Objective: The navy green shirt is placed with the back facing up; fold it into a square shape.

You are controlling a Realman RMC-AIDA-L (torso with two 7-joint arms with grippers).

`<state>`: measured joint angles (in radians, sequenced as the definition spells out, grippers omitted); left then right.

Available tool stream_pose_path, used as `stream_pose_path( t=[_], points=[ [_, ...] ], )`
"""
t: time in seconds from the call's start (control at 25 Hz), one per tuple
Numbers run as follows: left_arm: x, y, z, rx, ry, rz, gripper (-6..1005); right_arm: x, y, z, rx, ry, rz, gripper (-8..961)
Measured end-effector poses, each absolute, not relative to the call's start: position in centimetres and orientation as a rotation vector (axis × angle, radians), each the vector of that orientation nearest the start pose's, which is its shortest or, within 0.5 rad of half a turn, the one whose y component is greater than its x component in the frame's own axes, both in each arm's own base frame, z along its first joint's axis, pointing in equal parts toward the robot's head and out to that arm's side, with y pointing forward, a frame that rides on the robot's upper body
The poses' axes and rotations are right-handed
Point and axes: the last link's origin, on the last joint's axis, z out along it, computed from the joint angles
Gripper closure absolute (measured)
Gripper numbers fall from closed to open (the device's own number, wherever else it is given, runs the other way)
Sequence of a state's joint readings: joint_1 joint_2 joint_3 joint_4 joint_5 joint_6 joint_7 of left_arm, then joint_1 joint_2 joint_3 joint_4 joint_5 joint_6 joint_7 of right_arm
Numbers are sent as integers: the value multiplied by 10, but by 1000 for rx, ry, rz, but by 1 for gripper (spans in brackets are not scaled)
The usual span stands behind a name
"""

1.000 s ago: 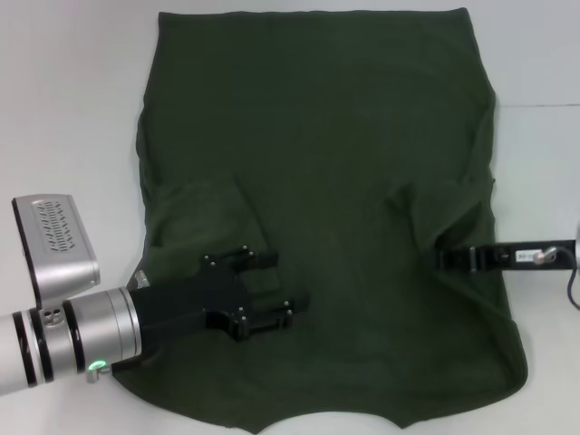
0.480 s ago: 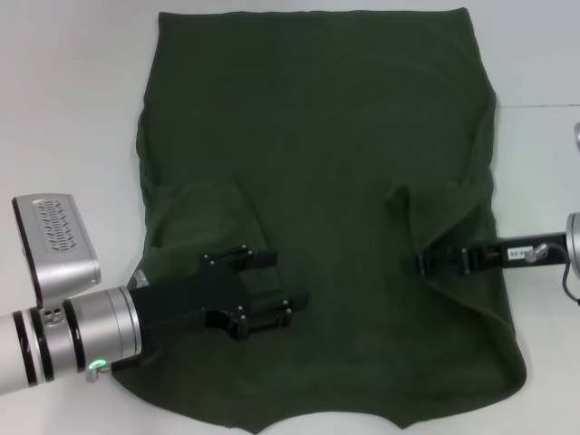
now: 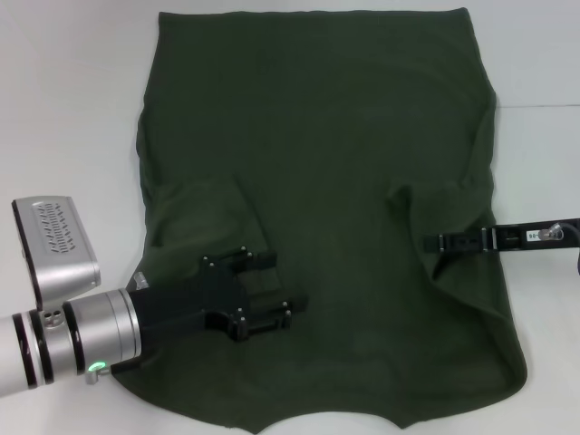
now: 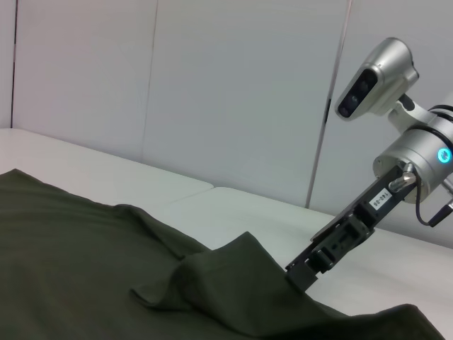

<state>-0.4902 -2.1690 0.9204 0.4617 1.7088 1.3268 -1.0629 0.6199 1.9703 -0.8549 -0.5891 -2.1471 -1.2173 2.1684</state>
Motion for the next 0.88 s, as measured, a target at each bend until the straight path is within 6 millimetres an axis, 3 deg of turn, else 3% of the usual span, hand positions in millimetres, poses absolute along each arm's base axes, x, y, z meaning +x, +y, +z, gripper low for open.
stream_pose_path(
  t=[0.36,0.88],
  points=[
    [-251,312,-77,-2648,-506,-783,234,298,383,17,-2268,1511,358,145],
    [-253,313,-74,-2619,-515,-801,233,293,392,5,-2206,1500,405,146]
  ],
)
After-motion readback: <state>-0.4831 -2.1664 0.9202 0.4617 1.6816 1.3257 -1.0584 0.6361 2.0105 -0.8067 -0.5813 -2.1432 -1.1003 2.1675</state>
